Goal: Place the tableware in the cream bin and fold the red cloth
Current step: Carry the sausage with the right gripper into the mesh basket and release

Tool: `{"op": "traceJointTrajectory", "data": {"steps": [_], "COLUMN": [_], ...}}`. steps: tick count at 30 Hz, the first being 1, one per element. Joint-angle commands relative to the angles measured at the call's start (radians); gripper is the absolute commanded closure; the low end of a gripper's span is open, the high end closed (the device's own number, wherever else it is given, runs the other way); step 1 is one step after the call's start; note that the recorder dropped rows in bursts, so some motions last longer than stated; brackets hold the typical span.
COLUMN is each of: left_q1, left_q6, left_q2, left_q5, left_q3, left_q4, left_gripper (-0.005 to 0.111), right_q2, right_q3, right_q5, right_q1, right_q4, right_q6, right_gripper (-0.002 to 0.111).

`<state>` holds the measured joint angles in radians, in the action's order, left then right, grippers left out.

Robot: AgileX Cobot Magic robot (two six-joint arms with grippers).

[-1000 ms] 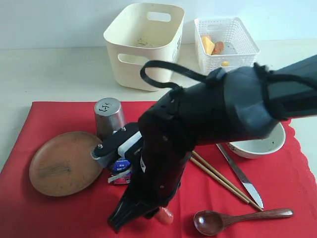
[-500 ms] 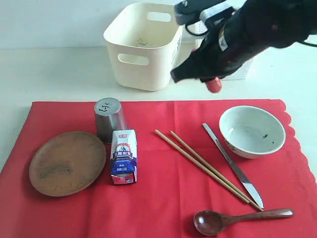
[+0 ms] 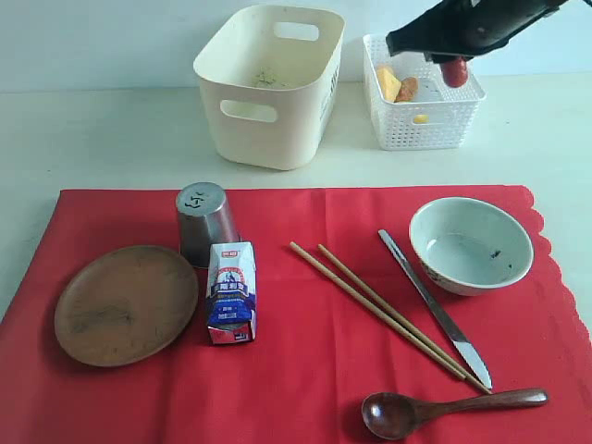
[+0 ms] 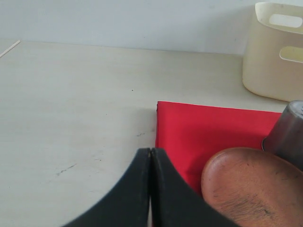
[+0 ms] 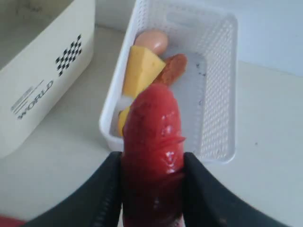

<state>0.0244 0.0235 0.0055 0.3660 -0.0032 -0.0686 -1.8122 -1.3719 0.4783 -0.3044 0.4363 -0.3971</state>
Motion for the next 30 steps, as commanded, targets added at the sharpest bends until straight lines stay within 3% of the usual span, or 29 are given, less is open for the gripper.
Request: {"op": "traceJointTrajectory", "data": {"steps": [1, 13, 30], "left_q1": [-0.006, -0.006, -0.006], "left_q6": [0.000, 0.000, 0.000], "left_q2": [-0.005, -0.005, -0.005], "left_q5": [-0.012, -0.012, -0.012], "left_q3": [0.003, 0.003, 0.003], "left_q4": [0.001, 0.001, 0.001], "left_gripper": [0.105, 0.105, 0.105], "right_q2": [-0.082, -0.274, -0.471], "right_q3": [-0.113, -0.312, -0.438], "right_q5": [-0.016, -0.030, -0.153], "right_q1": [0.044, 0.044, 0.052], "right_q4": [0.005, -0.114, -0.077], "right_q6": [0.008, 0.048, 0.046], "right_gripper": [0.108, 0.108, 0.108]}}
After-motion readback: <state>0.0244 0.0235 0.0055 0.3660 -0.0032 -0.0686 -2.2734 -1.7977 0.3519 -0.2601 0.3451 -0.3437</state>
